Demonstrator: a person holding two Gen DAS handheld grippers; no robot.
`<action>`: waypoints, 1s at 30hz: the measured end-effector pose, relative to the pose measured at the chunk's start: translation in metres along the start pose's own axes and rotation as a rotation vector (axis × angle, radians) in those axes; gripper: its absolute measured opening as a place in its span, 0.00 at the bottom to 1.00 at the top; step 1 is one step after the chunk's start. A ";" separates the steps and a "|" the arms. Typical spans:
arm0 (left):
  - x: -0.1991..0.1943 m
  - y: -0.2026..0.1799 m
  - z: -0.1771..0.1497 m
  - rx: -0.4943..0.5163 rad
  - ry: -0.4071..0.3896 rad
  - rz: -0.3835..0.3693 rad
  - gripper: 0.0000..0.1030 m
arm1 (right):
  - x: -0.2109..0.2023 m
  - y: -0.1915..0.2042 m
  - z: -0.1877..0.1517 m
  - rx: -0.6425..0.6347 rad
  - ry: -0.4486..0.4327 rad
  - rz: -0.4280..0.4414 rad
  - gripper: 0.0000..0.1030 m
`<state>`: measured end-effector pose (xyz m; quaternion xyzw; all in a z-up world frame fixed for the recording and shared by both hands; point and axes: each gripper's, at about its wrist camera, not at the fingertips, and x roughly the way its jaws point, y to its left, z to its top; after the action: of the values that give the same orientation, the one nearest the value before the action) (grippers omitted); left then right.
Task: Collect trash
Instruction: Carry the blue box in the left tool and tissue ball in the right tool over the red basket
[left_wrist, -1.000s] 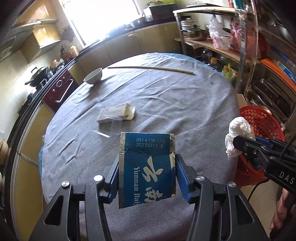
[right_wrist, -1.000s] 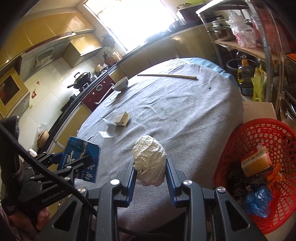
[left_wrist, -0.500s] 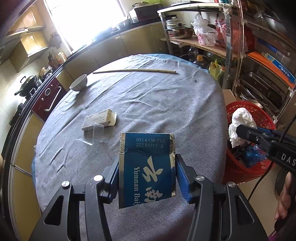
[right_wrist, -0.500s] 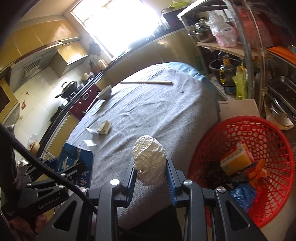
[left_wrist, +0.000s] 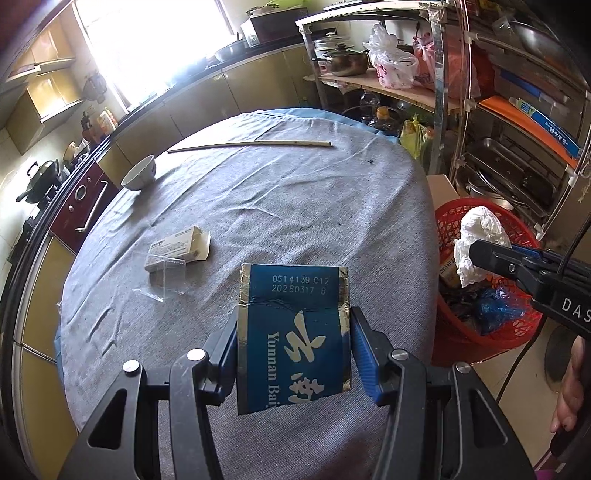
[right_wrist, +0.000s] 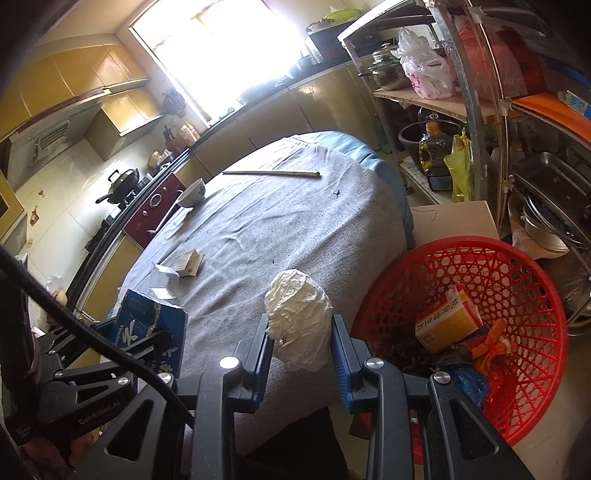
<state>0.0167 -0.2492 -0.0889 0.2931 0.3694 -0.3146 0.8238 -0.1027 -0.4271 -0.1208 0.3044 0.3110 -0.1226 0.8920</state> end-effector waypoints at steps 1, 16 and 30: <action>0.000 -0.001 0.001 0.002 0.000 -0.001 0.54 | 0.000 -0.001 0.000 0.001 -0.001 0.000 0.32; 0.002 -0.024 0.013 0.055 -0.008 -0.016 0.54 | -0.010 -0.020 0.006 0.035 -0.026 -0.023 0.32; 0.006 -0.060 0.026 0.128 -0.009 -0.048 0.54 | -0.029 -0.058 0.006 0.100 -0.055 -0.066 0.32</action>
<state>-0.0134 -0.3074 -0.0946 0.3350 0.3518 -0.3584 0.7972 -0.1463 -0.4753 -0.1259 0.3347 0.2896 -0.1759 0.8793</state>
